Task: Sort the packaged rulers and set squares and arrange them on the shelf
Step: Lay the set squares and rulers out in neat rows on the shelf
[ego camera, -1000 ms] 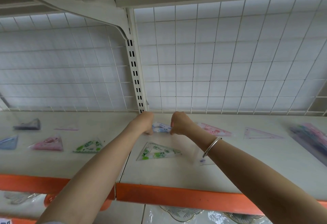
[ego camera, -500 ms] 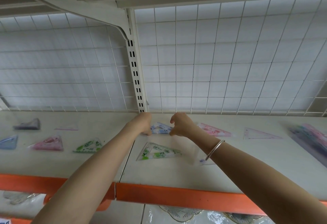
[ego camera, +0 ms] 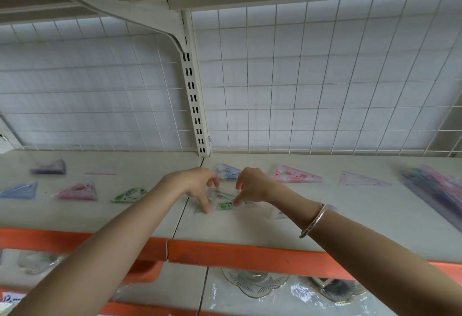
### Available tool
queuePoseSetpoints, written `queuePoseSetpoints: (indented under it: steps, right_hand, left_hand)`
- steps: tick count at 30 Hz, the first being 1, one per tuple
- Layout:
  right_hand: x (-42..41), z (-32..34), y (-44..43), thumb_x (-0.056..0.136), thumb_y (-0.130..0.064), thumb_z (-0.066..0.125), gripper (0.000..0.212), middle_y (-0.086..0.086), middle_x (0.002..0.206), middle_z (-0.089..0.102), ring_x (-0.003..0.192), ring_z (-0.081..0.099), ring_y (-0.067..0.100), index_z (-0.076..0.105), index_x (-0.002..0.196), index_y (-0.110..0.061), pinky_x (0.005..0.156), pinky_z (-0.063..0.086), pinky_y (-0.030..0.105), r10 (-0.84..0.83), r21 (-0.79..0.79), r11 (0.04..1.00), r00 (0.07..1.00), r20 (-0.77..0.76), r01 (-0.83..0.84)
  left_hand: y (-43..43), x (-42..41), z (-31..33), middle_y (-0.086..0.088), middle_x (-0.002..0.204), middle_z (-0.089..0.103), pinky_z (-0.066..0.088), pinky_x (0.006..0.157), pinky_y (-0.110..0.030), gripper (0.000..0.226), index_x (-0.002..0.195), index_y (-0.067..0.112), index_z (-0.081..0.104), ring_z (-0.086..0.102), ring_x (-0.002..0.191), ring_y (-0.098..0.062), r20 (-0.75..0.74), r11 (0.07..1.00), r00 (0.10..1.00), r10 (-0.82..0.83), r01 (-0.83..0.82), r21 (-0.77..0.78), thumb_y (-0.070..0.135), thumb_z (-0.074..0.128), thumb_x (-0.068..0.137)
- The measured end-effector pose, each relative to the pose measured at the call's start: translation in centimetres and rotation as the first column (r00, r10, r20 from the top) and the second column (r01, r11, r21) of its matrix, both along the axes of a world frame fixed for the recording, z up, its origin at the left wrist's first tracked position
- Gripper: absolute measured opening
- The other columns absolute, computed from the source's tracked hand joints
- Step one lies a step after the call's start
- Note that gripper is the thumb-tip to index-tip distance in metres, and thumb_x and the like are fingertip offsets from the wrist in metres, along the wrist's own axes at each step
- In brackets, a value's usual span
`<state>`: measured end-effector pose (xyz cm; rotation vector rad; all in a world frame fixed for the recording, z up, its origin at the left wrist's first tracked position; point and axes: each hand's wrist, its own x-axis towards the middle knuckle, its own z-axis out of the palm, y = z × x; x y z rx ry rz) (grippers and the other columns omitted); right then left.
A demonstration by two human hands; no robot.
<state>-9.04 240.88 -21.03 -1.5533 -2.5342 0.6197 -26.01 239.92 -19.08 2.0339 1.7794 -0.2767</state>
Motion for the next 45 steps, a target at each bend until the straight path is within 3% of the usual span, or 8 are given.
queuePoseSetpoints:
  steps: [4,10,17,22,24,27,34,45]
  right_hand:
    - [-0.6,-0.6,-0.3,0.070,-0.024,0.081,0.044,0.012,0.109,0.066,0.102,0.058,0.025,0.067,0.104,0.001,0.084,0.050,0.033,-0.043,0.020,0.999,0.999,-0.005,0.043]
    - [-1.5,-0.4,-1.1,0.074,-0.020,0.078,0.024,0.012,0.105,0.062,0.088,0.053,0.021,0.060,0.079,-0.006,0.073,0.043,0.028,-0.025,0.009,1.000,0.996,0.087,0.025]
    - [-1.1,-0.3,-1.7,0.079,-0.025,0.073,0.042,0.012,0.115,0.062,0.107,0.057,0.026,0.062,0.111,0.000,0.076,0.040,0.027,0.004,-0.075,0.997,0.991,0.132,0.006]
    - [-0.8,-0.5,-2.3,0.078,-0.017,0.074,0.031,0.010,0.094,0.057,0.084,0.049,0.018,0.063,0.101,0.000,0.066,0.040,0.026,-0.003,-0.088,0.996,0.999,0.054,0.007]
    - [-0.6,-0.8,-2.6,0.079,-0.008,0.070,0.018,0.008,0.094,0.054,0.085,0.046,0.017,0.059,0.093,-0.008,0.063,0.038,0.022,0.007,-0.053,0.999,1.000,-0.021,-0.008]
    - [-0.6,-1.6,-2.8,0.081,0.002,0.059,0.027,0.004,0.091,0.049,0.083,0.043,0.018,0.042,0.075,-0.019,0.053,0.028,0.021,0.000,0.055,0.998,0.988,-0.157,0.009]
    - [-0.4,-2.9,-2.9,0.081,-0.010,0.063,0.023,0.007,0.104,0.065,0.099,0.056,0.026,0.058,0.103,-0.013,0.082,0.041,0.032,-0.037,0.208,0.976,0.987,-0.154,0.068]
    - [-0.8,-3.6,-3.6,0.083,0.005,0.047,0.027,0.016,0.109,0.061,0.100,0.056,0.031,0.061,0.105,-0.002,0.079,0.043,0.034,-0.037,0.267,0.961,0.988,-0.151,0.076]
  left_hand:
    - [-0.2,0.1,-0.3,0.000,0.127,0.051,0.042,0.076,-0.025,0.064,0.120,0.018,0.054,0.050,0.095,-0.014,-0.005,1.000,1.000,0.006,-0.006,0.007,0.019,0.087,0.065]
    - [-0.3,0.9,0.0,-0.001,0.130,0.049,0.047,0.095,-0.037,0.070,0.120,0.015,0.049,0.054,0.110,-0.021,-0.117,0.999,0.993,-0.025,0.020,-0.047,0.024,0.088,0.062]
    - [-1.1,1.0,-0.4,-0.004,0.129,0.050,0.045,0.090,-0.035,0.069,0.120,0.015,0.045,0.052,0.108,-0.022,-0.057,0.999,0.998,0.009,-0.011,-0.039,0.018,0.086,0.065]
    - [-2.0,0.9,-0.5,-0.005,0.138,0.044,0.043,0.100,-0.034,0.078,0.136,0.014,0.043,0.047,0.122,-0.024,-0.066,1.000,0.998,0.004,-0.002,0.031,0.016,0.084,0.069]
    - [-2.2,1.0,-0.6,-0.007,0.136,0.044,0.043,0.098,-0.032,0.070,0.133,0.011,0.045,0.048,0.121,-0.024,-0.031,0.994,1.000,0.003,0.001,0.109,0.010,0.080,0.073]
    - [-2.5,0.9,-1.0,-0.009,0.127,0.046,0.043,0.088,-0.031,0.047,0.119,0.009,0.048,0.050,0.106,-0.021,0.102,0.971,0.995,-0.014,-0.011,0.239,0.000,0.071,0.079]
    - [-3.3,0.0,-2.0,0.001,0.108,0.046,0.036,0.077,-0.022,0.034,0.115,0.014,0.051,0.048,0.095,-0.010,0.254,0.937,0.966,-0.045,-0.047,0.345,0.008,0.067,0.085]
    - [-3.6,1.0,-2.8,-0.017,0.116,0.058,0.044,0.087,-0.036,0.023,0.115,0.001,0.051,0.054,0.104,-0.029,0.175,0.900,0.984,0.038,-0.109,0.421,0.002,0.040,0.095]
